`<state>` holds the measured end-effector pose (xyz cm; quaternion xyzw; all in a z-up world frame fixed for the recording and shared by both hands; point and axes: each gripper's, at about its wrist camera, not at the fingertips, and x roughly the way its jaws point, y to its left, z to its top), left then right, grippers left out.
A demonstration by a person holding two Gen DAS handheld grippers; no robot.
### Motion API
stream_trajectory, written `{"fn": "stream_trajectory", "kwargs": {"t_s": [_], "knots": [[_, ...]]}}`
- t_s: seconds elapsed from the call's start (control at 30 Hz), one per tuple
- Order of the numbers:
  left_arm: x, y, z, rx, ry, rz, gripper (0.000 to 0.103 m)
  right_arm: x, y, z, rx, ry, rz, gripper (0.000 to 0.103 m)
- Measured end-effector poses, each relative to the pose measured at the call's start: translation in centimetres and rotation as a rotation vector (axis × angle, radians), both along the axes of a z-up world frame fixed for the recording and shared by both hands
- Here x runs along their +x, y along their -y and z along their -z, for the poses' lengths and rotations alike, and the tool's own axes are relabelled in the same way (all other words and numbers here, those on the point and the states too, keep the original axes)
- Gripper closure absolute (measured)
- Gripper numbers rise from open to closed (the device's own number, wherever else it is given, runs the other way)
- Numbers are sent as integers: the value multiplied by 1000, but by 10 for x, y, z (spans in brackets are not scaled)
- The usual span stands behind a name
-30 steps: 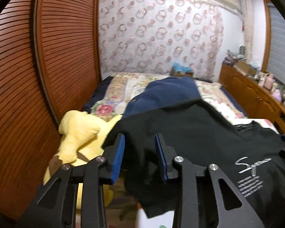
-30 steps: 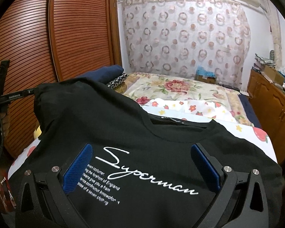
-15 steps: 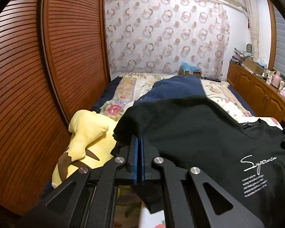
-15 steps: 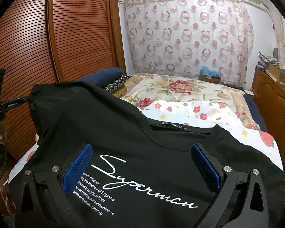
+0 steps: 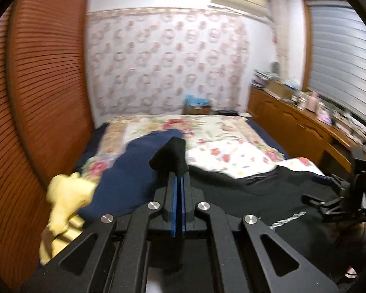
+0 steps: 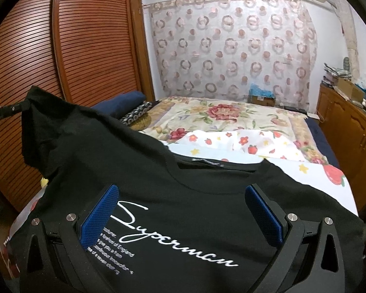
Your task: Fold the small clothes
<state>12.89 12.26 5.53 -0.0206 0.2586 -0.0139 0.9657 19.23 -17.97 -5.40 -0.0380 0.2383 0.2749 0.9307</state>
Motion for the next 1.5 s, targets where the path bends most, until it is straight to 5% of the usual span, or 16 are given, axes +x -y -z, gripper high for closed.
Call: {"fn": "stream_trajectory", "kwargs": {"t_s": [0.17,0.23,0.3,0.37,0.57,1.07,1.33,1.5], "knots": [[36,41,2,48,-48,108,99,-5,3,-1,-2,3,33,0],[53,48,9,42,-88,138,91,-7,3,1,-3,-6,42,0],[54,52,12,36,-91,165,62,-9,-1,3,-14,-10,50,0],[52,50,11,35,-73,162,48,-8,-4,5,-20,-21,53,0],[39,38,17,51,-57,106,27,4,-21,4,-14,-65,17,2],[33,1,41,31,-51,18,25,45,-156,20,-18,-227,-280,37],[30,-4,42,22,-48,5,25,69,-221,47,-157,-242,-309,47],[31,-4,43,23,-50,7,25,66,-233,47,-219,-186,-295,97]]}}
